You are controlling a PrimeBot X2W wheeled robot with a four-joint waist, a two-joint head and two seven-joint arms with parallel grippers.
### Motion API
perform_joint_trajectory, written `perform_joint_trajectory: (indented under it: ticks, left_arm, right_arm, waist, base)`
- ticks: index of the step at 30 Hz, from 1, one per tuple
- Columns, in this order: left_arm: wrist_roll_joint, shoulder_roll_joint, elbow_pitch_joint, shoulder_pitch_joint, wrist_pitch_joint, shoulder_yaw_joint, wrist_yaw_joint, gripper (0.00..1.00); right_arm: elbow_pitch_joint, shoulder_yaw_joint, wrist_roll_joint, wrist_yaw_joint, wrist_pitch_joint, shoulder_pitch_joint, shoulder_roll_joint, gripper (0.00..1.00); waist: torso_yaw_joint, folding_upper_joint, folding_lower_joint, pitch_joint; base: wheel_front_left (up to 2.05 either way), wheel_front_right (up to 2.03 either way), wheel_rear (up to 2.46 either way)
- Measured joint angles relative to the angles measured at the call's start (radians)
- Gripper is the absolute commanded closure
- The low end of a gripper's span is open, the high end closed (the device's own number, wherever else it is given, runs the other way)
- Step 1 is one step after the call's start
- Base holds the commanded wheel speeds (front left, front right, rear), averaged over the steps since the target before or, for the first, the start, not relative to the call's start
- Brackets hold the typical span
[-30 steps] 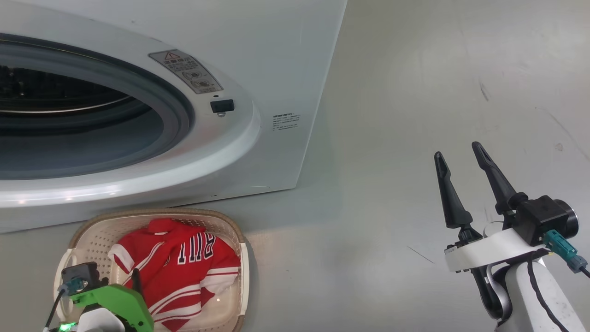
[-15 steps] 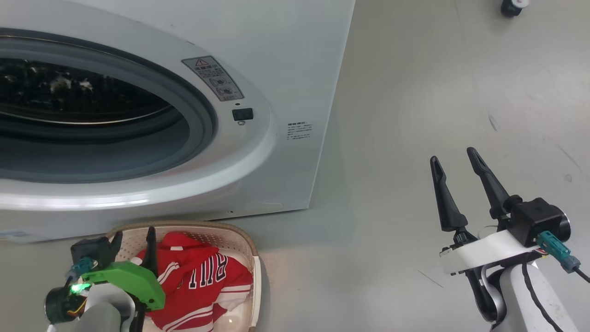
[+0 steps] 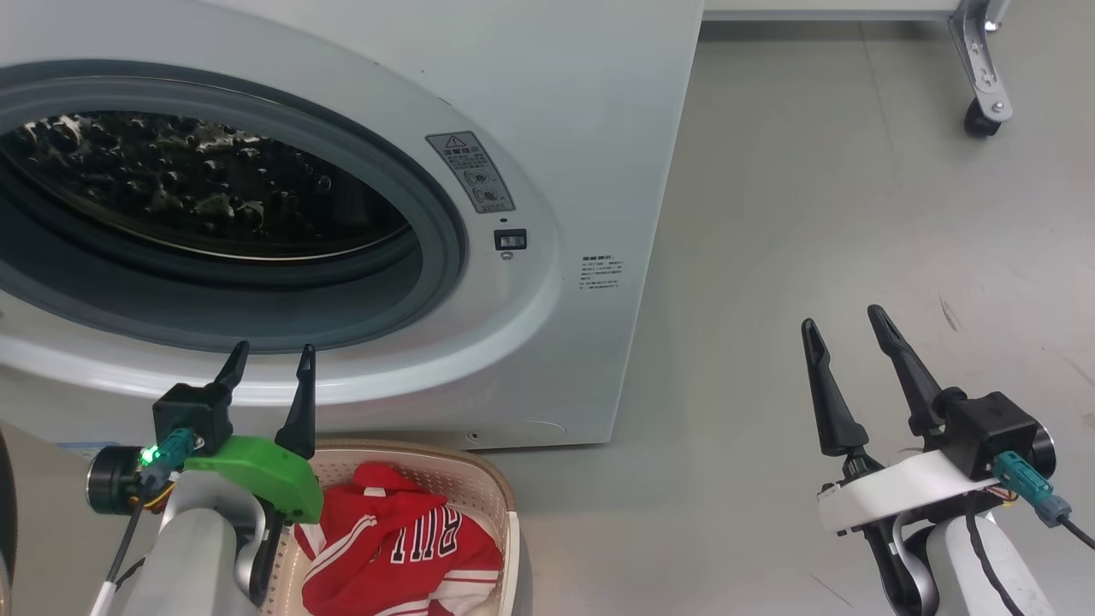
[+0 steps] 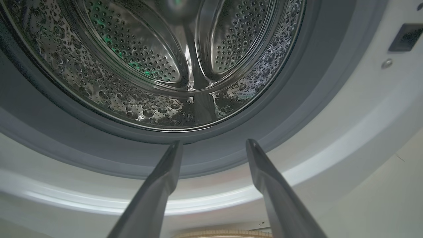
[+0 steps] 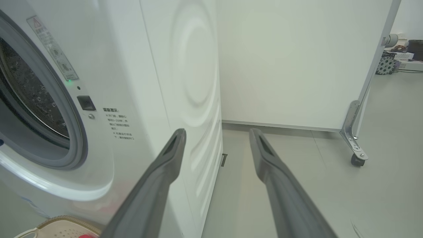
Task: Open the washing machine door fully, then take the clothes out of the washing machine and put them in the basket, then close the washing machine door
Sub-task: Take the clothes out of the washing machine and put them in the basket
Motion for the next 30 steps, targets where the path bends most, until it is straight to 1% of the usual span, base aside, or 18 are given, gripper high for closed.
perform_joint_trajectory:
  ticks: [4,13,20,25,30]
  left_arm:
    - [0.0,0.0,-0.071,0.023,0.0,0.007,0.0,0.0]
    - [-0.002,-0.001,-0.204,0.148,0.0,0.027,0.0,0.0]
    - [-0.007,-0.002,-0.291,0.226,0.0,0.052,-0.001,0.0]
    - [0.017,-0.003,-0.334,0.263,0.0,0.033,-0.001,0.0]
    - [0.016,-0.004,-0.373,0.293,0.0,0.035,-0.001,0.0]
  right_arm:
    - [0.005,0.001,0.0,0.0,0.0,0.014,0.005,0.0]
    - [0.01,0.008,0.0,0.0,0.0,0.039,0.012,0.0]
    - [0.01,0.013,0.0,0.0,0.0,0.059,0.014,0.0]
    - [0.003,0.011,0.0,0.0,0.0,0.069,0.015,0.0]
    - [-0.002,0.011,0.0,-0.001,0.0,0.069,0.016,0.0]
  waist:
    - [0.021,0.0,0.0,-0.031]
    - [0.044,0.0,0.0,-0.092]
    - [0.036,0.0,0.0,-0.119]
    - [0.025,0.0,0.0,-0.128]
    - [0.018,0.0,0.0,-0.13]
  base:
    - [0.0,0.0,0.0]
    - [0.0,0.0,0.0]
    - [0.0,0.0,0.0]
    - [0.0,0.0,0.0]
    - [0.0,0.0,0.0]
